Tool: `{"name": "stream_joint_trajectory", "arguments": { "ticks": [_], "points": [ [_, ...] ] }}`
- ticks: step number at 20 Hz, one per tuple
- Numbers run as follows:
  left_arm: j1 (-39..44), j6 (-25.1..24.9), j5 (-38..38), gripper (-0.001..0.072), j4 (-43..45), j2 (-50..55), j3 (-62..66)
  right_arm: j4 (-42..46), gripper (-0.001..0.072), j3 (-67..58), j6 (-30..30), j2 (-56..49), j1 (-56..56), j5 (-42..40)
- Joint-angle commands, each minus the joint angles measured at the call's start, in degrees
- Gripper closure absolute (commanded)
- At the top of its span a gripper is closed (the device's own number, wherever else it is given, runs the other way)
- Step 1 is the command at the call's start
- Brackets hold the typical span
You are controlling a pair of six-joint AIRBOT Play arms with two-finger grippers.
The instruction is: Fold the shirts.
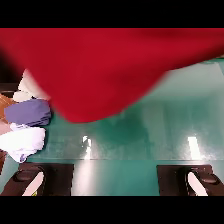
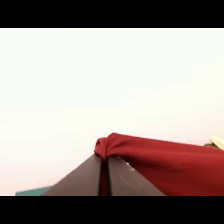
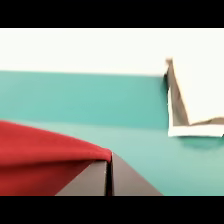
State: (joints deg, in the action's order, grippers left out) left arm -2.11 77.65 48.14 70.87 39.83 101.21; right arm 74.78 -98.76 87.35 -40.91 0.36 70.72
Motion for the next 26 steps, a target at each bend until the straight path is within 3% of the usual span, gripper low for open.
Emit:
{"name": "stream_joint_trajectory", "arguments": {
  "ticks": [1, 8, 12, 15, 20, 26],
  "points": [
    [-0.1, -0.1, 1.5, 0.0678, -0.3, -1.9, 3.8, 0.4, 0.0700, -8.7, -0.5, -0.3, -2.6, 5.4],
    [-0.1, 2.6, 10.1, 0.0679, -2.9, -1.2, 5.7, 0.2, 0.0700, -24.4, -0.4, -11.1, -6.0, 21.6],
    [-0.1, 3.6, 13.4, 0.0679, -3.3, 5.4, -1.8, -0.3, 0.0700, -12.7, 0.9, -14.9, -6.0, 21.7],
    [-0.1, 3.5, 14.4, 0.0678, -4.2, 16.5, -8.0, -0.3, 0.0701, -3.8, 1.8, -21.2, -6.0, 21.5],
    [0.0, 2.0, 10.2, 0.0678, -6.9, 35.9, -10.0, -0.2, 0.0700, 6.3, 0.6, -32.5, -3.4, 9.8],
    [0.0, 1.1, 5.9, 0.0678, -6.3, 31.6, -6.5, 0.0, 0.0701, 6.6, 0.0, -32.2, 3.5, -2.5]
  ]
}}
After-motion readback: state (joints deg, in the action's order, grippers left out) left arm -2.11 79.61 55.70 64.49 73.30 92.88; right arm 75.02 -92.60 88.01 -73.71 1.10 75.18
